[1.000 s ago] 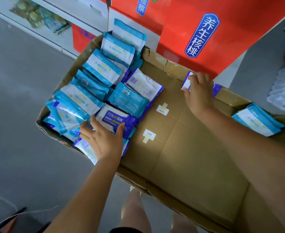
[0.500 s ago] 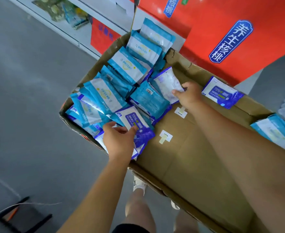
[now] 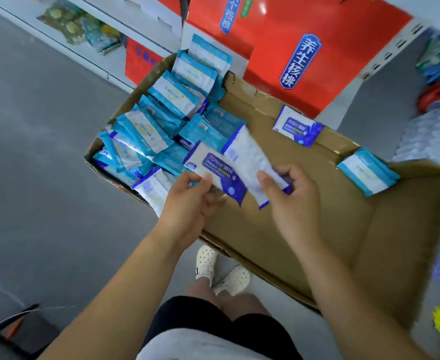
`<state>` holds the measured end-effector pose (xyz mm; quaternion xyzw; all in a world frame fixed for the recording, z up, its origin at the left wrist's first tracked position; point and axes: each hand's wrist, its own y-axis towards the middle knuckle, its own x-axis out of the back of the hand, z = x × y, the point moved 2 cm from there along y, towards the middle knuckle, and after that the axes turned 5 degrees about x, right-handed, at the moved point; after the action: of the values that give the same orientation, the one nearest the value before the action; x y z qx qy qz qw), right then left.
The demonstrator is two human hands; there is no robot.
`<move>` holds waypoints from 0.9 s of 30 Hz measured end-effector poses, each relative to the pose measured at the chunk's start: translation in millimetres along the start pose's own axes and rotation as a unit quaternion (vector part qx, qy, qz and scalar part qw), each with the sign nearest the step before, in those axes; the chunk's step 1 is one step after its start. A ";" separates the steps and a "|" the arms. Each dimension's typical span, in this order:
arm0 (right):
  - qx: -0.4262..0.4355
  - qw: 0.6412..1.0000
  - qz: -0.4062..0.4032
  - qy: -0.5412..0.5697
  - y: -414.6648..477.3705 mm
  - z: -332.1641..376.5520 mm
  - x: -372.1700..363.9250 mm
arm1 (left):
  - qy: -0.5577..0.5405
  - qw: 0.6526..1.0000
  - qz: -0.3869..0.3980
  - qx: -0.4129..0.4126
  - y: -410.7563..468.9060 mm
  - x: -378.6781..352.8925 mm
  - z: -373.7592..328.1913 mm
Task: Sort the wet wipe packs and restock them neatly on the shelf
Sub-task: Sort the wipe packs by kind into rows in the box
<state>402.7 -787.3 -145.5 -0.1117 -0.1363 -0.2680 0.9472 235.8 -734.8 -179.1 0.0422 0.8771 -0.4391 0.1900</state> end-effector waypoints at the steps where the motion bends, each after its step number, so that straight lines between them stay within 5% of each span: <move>1: 0.018 1.000 0.005 0.007 -17.2 0.7 4.0 | 0.004 1.000 0.014 -0.003 -9.7 -8.4 5.8; 9: 0.144 0.980 0.097 -0.094 -96.1 -42.3 76.9 | 0.077 0.993 0.088 -0.023 -78.5 -44.7 69.9; 15: 0.079 0.987 0.136 -0.011 -144.9 -35.7 127.7 | 0.195 0.970 0.125 -0.068 -111.4 -65.9 101.1; 21: -0.001 0.999 -0.042 0.034 -147.1 -30.3 155.2 | 0.241 0.956 0.140 -0.087 -126.8 -76.9 103.3; 27: -0.068 0.985 0.081 0.134 -121.7 -26.7 138.1 | 0.311 0.938 0.143 -0.049 -124.2 -72.4 77.4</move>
<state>455.6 -961.9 -109.8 -0.1494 0.0203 -0.2111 0.9658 295.7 -864.8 -100.5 0.2925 0.8974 -0.3291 -0.0292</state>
